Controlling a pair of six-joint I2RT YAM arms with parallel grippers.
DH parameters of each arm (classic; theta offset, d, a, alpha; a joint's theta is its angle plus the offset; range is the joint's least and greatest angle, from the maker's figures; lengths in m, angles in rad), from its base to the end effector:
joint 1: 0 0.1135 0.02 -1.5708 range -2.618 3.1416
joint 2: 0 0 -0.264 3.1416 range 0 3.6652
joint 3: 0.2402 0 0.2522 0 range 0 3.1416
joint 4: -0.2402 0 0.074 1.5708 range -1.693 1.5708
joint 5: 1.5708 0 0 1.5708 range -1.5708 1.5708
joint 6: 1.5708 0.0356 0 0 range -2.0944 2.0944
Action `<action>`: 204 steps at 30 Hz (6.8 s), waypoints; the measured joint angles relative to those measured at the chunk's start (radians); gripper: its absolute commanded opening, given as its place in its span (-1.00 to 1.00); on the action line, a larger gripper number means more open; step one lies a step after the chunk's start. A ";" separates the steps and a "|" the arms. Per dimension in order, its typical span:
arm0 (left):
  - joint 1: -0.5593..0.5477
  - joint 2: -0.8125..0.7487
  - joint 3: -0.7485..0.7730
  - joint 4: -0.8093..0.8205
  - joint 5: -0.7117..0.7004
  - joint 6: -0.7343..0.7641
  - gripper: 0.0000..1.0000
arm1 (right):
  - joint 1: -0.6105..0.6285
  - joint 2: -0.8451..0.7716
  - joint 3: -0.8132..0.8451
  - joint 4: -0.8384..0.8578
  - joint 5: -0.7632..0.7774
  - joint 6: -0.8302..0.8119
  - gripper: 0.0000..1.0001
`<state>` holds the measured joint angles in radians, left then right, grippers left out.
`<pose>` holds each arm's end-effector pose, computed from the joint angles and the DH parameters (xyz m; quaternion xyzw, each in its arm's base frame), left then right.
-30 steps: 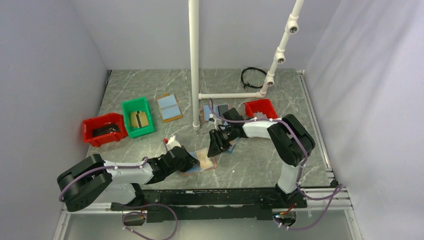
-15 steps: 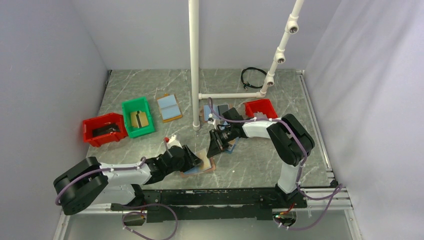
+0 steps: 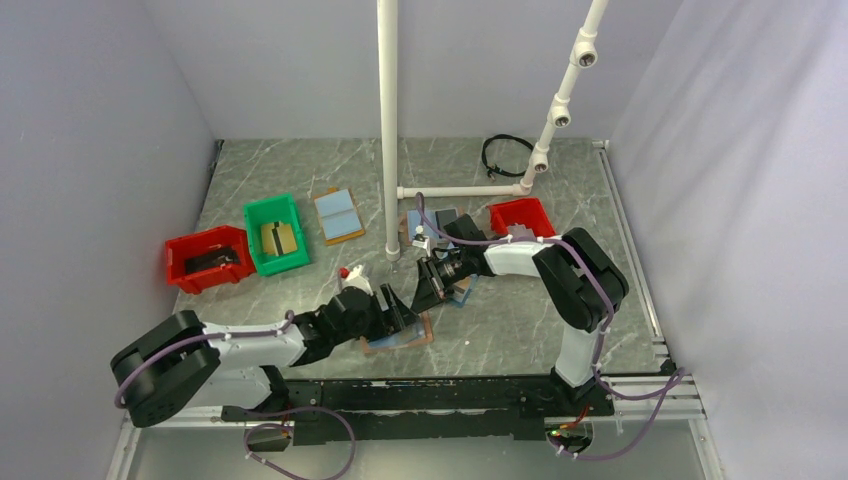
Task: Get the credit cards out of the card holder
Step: Remove the credit card from the card holder.
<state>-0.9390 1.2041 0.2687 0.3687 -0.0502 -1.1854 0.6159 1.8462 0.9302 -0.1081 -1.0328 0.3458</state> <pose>0.1263 -0.1696 0.1396 -0.1197 0.8682 -0.4095 0.2535 0.2570 0.2194 0.1310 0.2448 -0.8117 -0.5301 0.0118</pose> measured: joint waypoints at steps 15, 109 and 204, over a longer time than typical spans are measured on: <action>0.003 0.072 0.046 0.002 0.032 0.021 0.62 | -0.001 0.007 0.011 -0.010 -0.016 0.009 -0.62; 0.094 0.000 -0.100 0.191 0.212 0.041 0.20 | 0.063 0.054 0.054 -0.117 0.036 -0.113 -0.08; 0.094 -0.337 -0.181 0.267 0.230 0.320 -1.00 | -0.050 -0.095 0.116 -0.309 -0.194 -0.429 -0.14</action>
<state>-0.8448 0.8669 0.0879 0.6361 0.1799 -0.8658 0.5663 1.7508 1.0466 -0.4175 -1.2270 -0.0830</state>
